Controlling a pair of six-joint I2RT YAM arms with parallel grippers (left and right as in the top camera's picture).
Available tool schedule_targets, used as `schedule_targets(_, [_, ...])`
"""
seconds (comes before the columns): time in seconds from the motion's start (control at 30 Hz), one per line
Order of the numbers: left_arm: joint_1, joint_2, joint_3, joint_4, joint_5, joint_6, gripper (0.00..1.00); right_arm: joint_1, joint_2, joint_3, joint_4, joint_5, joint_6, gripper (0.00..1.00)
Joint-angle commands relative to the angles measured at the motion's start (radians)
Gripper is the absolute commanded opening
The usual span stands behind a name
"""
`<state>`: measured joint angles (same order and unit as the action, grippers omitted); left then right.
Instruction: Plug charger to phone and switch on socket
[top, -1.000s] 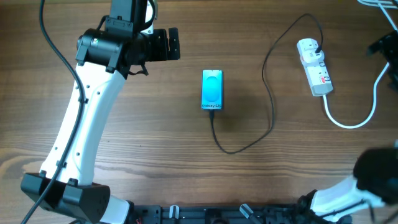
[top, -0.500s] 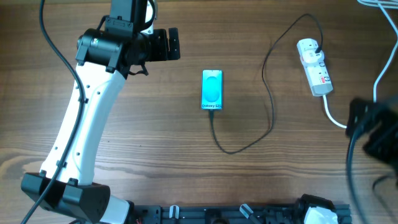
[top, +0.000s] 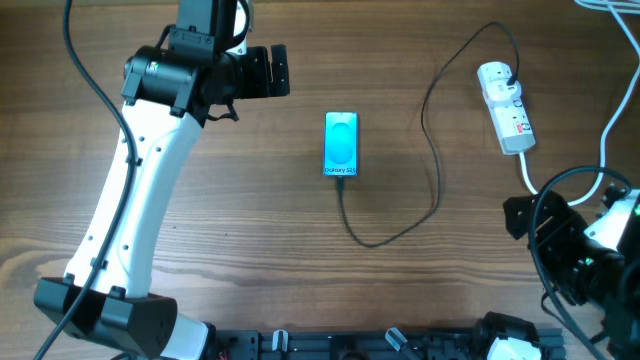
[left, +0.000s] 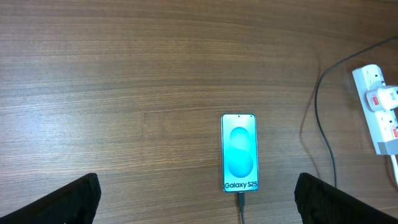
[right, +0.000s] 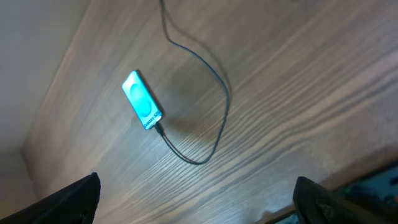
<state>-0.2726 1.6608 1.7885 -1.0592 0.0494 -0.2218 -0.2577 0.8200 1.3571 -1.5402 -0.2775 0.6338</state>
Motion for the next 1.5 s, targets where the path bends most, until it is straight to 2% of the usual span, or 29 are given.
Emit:
schedule_targets(0.0, [0.002,0.008,-0.003,0.000,-0.010,0.009,1.00,0.005,0.002,-0.014,-0.009,0.052,0.069,1.00])
schedule_targets(0.2, [0.002,0.008,-0.003,0.000,-0.010,0.009,1.00,0.005,0.002,-0.014,0.104,0.005,-0.199,1.00])
schedule_targets(0.37, [0.002,0.008,-0.003,0.000,-0.010,0.009,1.00,0.032,-0.015,-0.068,0.220,-0.013,-0.301,1.00])
schedule_targets(0.4, [0.002,0.008,-0.003,0.000,-0.010,0.009,1.00,0.058,-0.045,-0.105,0.292,-0.013,-0.336,1.00])
schedule_targets(0.6, [0.002,0.008,-0.003,0.000,-0.010,0.009,1.00,0.222,-0.315,-0.455,0.824,-0.013,-0.519,1.00])
schedule_targets(0.7, [0.002,0.008,-0.003,0.000,-0.010,0.009,1.00,0.227,-0.443,-0.684,1.069,-0.013,-0.557,1.00])
schedule_targets(0.9, [0.002,0.008,-0.003,0.000,-0.010,0.009,1.00,0.227,-0.651,-1.052,1.420,-0.005,-0.592,1.00])
schedule_targets(1.1, [0.002,0.008,-0.003,0.000,-0.010,0.009,1.00,0.227,-0.778,-1.252,1.533,0.079,-0.604,1.00])
schedule_targets(1.47, [0.002,0.008,-0.003,0.000,-0.010,0.009,1.00,0.228,-0.817,-1.353,1.620,0.130,-0.596,1.00])
